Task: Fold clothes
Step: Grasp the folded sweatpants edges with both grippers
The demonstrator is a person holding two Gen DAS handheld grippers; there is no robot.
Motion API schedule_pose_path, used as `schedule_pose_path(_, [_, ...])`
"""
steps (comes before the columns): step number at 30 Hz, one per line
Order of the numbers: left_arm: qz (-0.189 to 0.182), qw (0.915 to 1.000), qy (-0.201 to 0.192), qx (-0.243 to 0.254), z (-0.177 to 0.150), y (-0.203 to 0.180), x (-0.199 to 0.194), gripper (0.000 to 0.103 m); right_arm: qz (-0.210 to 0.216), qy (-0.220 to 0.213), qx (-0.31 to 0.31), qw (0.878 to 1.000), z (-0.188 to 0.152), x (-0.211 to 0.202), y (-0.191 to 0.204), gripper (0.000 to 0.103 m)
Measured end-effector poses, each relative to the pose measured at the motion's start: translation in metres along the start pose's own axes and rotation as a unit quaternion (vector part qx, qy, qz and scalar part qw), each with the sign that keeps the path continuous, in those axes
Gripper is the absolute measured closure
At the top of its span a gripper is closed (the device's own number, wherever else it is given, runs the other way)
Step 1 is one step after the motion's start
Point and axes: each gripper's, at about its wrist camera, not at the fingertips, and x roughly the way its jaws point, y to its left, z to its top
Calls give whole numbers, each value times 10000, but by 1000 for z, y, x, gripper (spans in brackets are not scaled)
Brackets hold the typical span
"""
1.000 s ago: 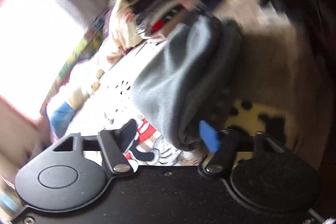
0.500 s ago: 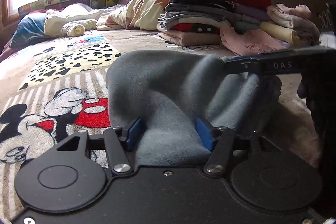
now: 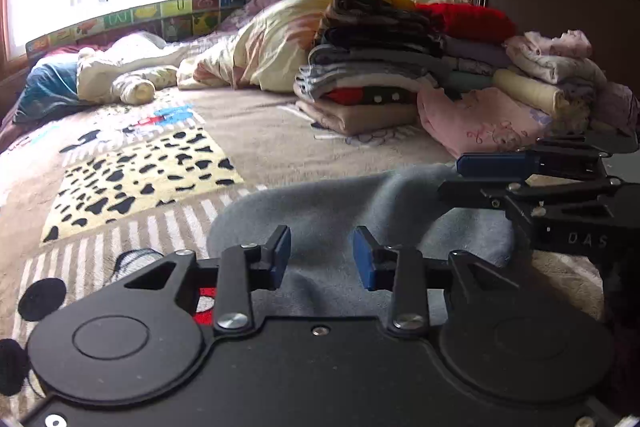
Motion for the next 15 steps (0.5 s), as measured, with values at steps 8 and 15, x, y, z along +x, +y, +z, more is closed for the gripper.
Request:
schedule_pose_path(8, [60, 9988, 413, 264, -22, -4, 36, 67, -182, 719, -20, 9972, -20, 30, -9, 67])
schedule_pose_path(15, [-4, 9967, -179, -797, -17, 3, -15, 46, -375, 497, -22, 9981, -7, -5, -5, 65])
